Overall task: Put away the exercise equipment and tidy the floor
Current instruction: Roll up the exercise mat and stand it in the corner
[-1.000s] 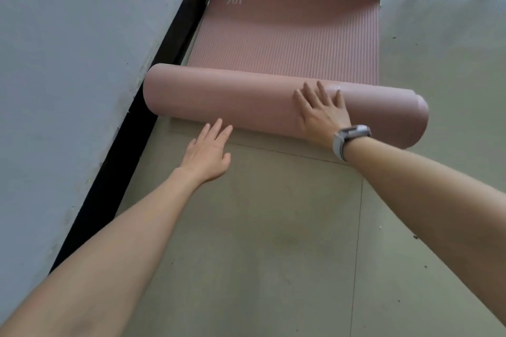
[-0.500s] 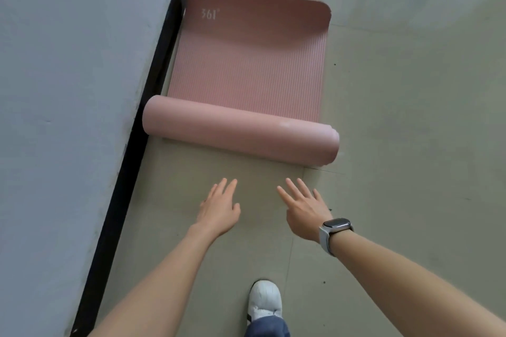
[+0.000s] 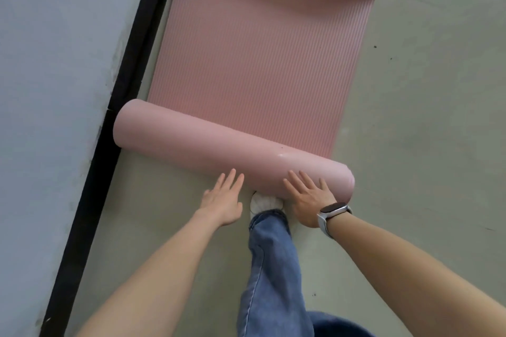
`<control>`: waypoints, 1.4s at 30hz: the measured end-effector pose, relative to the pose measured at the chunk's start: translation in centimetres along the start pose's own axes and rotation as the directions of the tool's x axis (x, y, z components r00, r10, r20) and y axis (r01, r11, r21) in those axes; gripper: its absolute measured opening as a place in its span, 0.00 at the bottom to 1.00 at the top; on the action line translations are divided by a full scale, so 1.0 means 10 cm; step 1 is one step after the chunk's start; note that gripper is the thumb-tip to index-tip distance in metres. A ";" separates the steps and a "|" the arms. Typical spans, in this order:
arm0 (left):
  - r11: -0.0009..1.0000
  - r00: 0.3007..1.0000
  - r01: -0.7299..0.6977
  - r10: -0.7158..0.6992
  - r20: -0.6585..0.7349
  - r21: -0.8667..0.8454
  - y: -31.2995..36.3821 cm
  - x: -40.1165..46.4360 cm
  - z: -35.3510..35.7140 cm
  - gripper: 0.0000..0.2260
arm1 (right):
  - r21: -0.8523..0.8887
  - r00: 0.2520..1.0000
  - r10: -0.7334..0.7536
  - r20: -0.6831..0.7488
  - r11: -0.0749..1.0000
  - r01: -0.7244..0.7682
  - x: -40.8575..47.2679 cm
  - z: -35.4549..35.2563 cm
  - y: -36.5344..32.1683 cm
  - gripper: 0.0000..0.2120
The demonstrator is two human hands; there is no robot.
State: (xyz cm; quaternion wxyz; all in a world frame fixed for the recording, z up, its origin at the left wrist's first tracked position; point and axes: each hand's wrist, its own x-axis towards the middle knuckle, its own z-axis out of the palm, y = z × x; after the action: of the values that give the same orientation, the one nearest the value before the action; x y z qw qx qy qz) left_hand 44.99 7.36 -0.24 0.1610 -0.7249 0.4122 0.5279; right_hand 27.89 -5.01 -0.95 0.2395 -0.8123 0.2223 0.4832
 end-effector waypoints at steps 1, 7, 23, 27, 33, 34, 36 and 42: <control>1.000 1.000 -0.007 0.007 0.016 0.018 0.03 0.10 0.01 0.30 | -0.006 1.000 0.001 0.002 1.000 -0.001 0.07 0.03 0.06 0.29; 0.981 0.998 -0.032 0.040 -0.043 0.190 0.13 0.49 -0.06 0.39 | -0.022 0.998 -0.041 -0.037 0.999 0.040 0.43 -0.16 0.48 0.28; 0.997 0.512 -0.048 0.083 -0.855 0.068 0.54 2.12 -2.07 0.24 | -0.511 0.781 -0.450 -0.432 0.836 0.199 1.46 -1.57 1.62 0.37; 0.967 0.057 -0.068 0.251 -0.966 0.247 0.50 2.20 -1.91 0.12 | -0.347 0.804 -0.229 -0.549 0.937 0.031 1.53 -2.15 2.00 0.34; 0.847 0.293 0.030 0.499 -0.815 0.530 0.49 2.46 -1.78 0.32 | -0.124 0.312 -0.136 -0.940 0.991 0.059 1.56 -2.22 2.04 0.14; 0.848 0.343 0.048 0.482 -0.807 0.527 0.51 2.47 -1.89 0.34 | -0.208 0.286 -0.216 -0.933 0.976 0.060 1.55 -2.14 1.98 0.15; 0.873 0.363 0.056 0.433 -0.825 0.484 0.61 2.44 -2.12 0.33 | -0.395 0.293 -0.389 -0.873 0.918 0.042 1.55 -1.95 1.87 0.17; 0.938 0.054 -0.054 0.344 -0.937 0.341 0.68 2.49 -2.15 0.20 | -0.578 0.626 -0.353 -0.696 0.793 -0.195 1.68 -2.13 2.16 0.27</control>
State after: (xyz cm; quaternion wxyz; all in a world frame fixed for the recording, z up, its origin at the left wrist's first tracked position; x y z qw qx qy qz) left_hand 55.98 -21.85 -12.85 -0.1572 -0.8015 0.5618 -0.1312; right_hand 36.79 -37.02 -10.76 -0.1298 -0.9796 0.0986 0.1177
